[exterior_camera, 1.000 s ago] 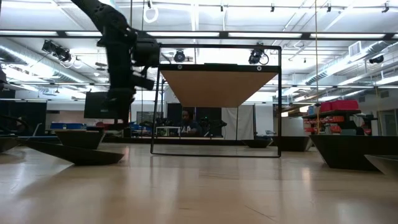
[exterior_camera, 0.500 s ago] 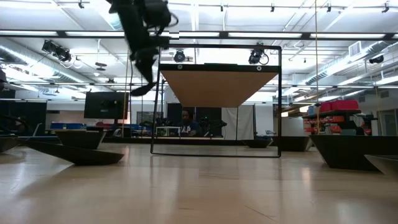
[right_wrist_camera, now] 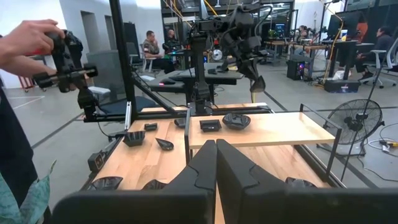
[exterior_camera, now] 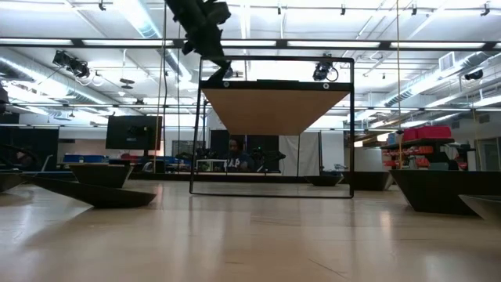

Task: Pick & Place Mini shaped plates
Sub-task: Put the drop-shaped plate on the shelf

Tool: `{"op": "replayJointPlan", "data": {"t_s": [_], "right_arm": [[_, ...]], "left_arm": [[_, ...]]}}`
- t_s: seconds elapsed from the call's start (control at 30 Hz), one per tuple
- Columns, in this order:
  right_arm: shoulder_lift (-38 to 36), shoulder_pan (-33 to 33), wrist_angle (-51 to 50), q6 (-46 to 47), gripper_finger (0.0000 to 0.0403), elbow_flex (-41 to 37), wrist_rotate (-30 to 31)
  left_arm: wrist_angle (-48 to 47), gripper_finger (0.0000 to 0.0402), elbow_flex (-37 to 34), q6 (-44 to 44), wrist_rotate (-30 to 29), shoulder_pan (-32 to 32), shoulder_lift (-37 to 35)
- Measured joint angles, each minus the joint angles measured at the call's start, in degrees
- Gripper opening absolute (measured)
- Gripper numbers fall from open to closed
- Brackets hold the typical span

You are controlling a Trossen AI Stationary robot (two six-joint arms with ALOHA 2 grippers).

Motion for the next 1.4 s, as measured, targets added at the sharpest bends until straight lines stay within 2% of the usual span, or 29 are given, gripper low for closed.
{"op": "replayJointPlan", "data": {"t_s": [0.23, 0.67, 0.93, 1.4], "right_arm": [[0.0, 0.0, 0.0, 0.0, 0.001, 0.0, 0.0], [0.0, 0.0, 0.0, 0.0, 0.001, 0.0, 0.0], [0.0, 0.0, 0.0, 0.0, 0.001, 0.0, 0.0], [0.0, 0.0, 0.0, 0.0, 0.001, 0.0, 0.0]], "left_arm": [[6.6, 0.0, -0.1, -2.8, 0.7, -0.9, 1.3], [17.0, 0.0, 0.0, -2.1, 2.6, -1.0, 7.3], [18.1, 0.0, 0.0, -2.5, 5.4, -1.2, 11.9], [20.3, 0.0001, -0.1, -0.5, 5.6, -2.0, 15.1]]}}
